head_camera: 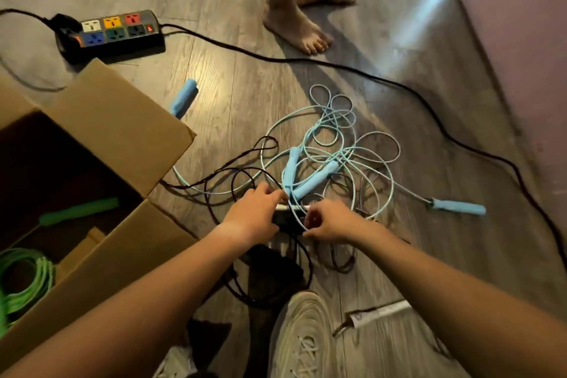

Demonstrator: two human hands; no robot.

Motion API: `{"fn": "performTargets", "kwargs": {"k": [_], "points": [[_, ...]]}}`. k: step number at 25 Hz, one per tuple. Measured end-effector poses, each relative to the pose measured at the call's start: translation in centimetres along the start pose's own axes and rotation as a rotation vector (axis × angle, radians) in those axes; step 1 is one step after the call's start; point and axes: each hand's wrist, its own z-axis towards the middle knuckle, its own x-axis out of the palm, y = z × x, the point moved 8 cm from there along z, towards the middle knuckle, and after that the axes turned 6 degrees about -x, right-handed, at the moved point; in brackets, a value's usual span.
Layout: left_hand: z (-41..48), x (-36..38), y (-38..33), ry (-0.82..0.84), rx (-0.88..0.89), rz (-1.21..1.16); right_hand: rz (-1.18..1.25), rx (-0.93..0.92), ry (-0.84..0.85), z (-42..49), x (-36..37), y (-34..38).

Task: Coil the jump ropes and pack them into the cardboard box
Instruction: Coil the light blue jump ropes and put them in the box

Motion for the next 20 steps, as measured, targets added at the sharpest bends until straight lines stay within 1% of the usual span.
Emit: {"fn": "performTargets", "kwargs": {"k": [3, 5, 7, 8, 10, 12, 14, 15, 17, 20], "points": [[0.2, -0.4, -1.3, 0.019, 0.080, 0.080, -0.110, -0.006, 0.015, -0.6, -3.0, 0.9], [-0.1, -1.0, -2.4, 0.068, 0.128, 0.158, -0.109, -0.006, 0.061, -1.6, -5.7, 1.7], [-1.3, -2.2, -3.9, 0.099, 0.171, 0.210, -0.122, -0.029, 0.029, -3.5, -7.7, 2.7], [-1.9, -3.3, -4.8, 0.071, 0.190, 0.183, -0.157, -0.041, -0.018, -4.8, -8.5, 3.3], [-3.3, -6.6, -6.4, -0.053, 0.204, 0.044, -0.219, -0.068, -0.149, -8.1, -10.3, 4.7], [-5.0, -10.7, -8.3, -0.169, 0.223, -0.040, -0.250, -0.104, -0.249, -12.5, -13.4, 6.7], [-6.8, -14.7, -11.2, -0.205, 0.292, -0.042, -0.225, -0.130, -0.368, -17.6, -18.1, 8.6], [-8.1, -16.9, -13.1, -0.224, 0.342, -0.050, -0.177, -0.155, -0.455, -20.7, -21.0, 9.9], [-11.2, -21.7, -17.2, -0.329, 0.446, -0.133, -0.072, -0.239, -0.681, -27.8, -26.7, 12.7], [-17.0, -29.0, -22.5, -0.531, 0.528, -0.386, 0.030, -0.365, -1.008, -39.2, -32.8, 16.7]]}}
